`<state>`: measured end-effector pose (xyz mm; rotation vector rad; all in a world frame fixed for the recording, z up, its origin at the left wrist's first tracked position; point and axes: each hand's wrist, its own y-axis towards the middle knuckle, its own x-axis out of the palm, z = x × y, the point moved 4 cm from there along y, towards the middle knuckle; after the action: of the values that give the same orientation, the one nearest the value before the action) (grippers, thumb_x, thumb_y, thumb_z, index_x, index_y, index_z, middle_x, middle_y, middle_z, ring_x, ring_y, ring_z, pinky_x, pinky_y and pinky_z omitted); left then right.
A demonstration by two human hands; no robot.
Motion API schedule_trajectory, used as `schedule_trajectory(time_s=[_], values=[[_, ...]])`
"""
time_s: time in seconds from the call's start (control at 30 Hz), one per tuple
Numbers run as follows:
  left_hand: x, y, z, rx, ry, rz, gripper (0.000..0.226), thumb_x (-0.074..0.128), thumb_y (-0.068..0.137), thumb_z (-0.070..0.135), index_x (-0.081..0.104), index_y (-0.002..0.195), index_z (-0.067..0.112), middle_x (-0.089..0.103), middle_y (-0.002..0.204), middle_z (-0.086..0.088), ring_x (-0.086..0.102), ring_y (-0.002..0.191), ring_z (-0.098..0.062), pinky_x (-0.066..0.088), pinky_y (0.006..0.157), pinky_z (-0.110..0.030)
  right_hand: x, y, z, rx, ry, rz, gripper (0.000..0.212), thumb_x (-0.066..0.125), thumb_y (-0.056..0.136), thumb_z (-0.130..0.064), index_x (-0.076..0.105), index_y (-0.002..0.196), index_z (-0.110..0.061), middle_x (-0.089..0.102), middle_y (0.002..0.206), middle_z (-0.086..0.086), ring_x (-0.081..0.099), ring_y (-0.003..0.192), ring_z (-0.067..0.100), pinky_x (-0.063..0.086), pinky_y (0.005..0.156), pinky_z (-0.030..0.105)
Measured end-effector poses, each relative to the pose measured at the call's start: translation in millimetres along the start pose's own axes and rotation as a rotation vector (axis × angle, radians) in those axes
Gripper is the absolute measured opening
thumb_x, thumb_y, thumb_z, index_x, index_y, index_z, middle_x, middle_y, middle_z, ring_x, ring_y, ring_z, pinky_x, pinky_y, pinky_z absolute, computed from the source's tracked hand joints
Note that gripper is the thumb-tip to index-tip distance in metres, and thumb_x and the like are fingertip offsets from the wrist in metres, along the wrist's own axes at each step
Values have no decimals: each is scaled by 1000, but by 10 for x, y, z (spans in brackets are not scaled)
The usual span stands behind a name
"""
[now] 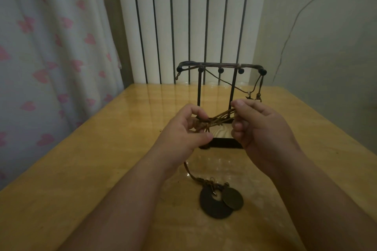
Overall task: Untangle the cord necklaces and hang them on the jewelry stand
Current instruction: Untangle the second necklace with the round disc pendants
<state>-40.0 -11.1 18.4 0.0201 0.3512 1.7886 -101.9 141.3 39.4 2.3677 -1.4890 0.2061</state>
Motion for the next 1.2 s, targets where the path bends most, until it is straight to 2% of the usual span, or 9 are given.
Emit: schedule_trajectory(time_s=[0.07, 0.2, 0.3, 0.37, 0.5, 0.73, 0.87, 1.03, 1.2], values=[[-7, 7, 11, 29, 34, 56, 25, 67, 89, 5, 61, 91, 30, 63, 93, -2, 52, 55, 2, 40, 49, -14, 2, -6, 4, -3, 12, -8, 21, 61, 92, -19, 66, 108, -6, 55, 67, -2, 51, 59, 10, 45, 52, 22], [-29, 12, -3, 5, 51, 154, 12, 67, 91, 14, 69, 94, 25, 62, 78, 10, 54, 54, 4, 39, 53, -14, 10, -12, -5, 1, 72, -36, 23, 57, 95, -16, 65, 116, -12, 68, 82, 2, 62, 71, 15, 52, 63, 27], [-29, 11, -20, -41, -18, 130, 9, 64, 93, 16, 72, 95, 19, 59, 68, 8, 49, 55, -3, 37, 50, -19, -33, 23, 15, -25, -163, 40, 31, 58, 94, -10, 58, 120, -28, 75, 100, -3, 71, 93, 15, 57, 80, 37], [-31, 18, -24, -69, -73, 124, 12, 61, 94, 14, 72, 94, 14, 61, 70, 0, 47, 55, -9, 36, 47, -21, -33, 31, 69, 16, -315, 65, 30, 61, 89, -5, 57, 109, -28, 74, 99, -1, 70, 95, 18, 57, 84, 41], [-36, 29, -46, -79, -139, 127, 15, 61, 94, 15, 75, 87, 16, 65, 79, -5, 46, 56, -9, 36, 47, -21, -13, -4, 128, 45, -583, 42, 5, 57, 87, -7, 59, 83, -10, 63, 85, 11, 58, 76, 24, 51, 69, 39], [-68, 54, -77, -66, -278, 110, 12, 66, 89, 15, 78, 87, 14, 63, 87, -16, 45, 56, -9, 35, 45, -19, 119, -45, 220, 10, -761, -82, 27, 77, 75, -45, 66, 90, -26, 68, 90, -8, 62, 85, 6, 48, 69, 24], [-66, 64, -100, -72, -289, 112, 12, 70, 86, 18, 80, 87, 12, 57, 84, -18, 43, 56, -11, 34, 45, -20, 190, -77, 258, -46, -856, -71, 23, 74, 78, -47, 67, 87, -27, 66, 86, -8, 60, 80, 5, 48, 65, 22], [-69, 51, -88, -96, -333, 145, 14, 67, 88, 17, 79, 82, 14, 62, 86, -12, 46, 58, -9, 36, 48, -20, 172, -58, 204, -61, -739, -75, 12, 68, 86, -29, 69, 76, -22, 68, 81, -5, 61, 77, 5, 46, 70, 26], [-48, 45, -45, -120, -476, 144, 23, 58, 90, 3, 74, 78, 14, 64, 73, 0, 48, 54, -8, 35, 44, -20, 81, -35, 92, 19, -343, -108, 11, 58, 88, -7, 60, 78, -5, 65, 75, 6, 61, 71, 19, 50, 66, 32]])
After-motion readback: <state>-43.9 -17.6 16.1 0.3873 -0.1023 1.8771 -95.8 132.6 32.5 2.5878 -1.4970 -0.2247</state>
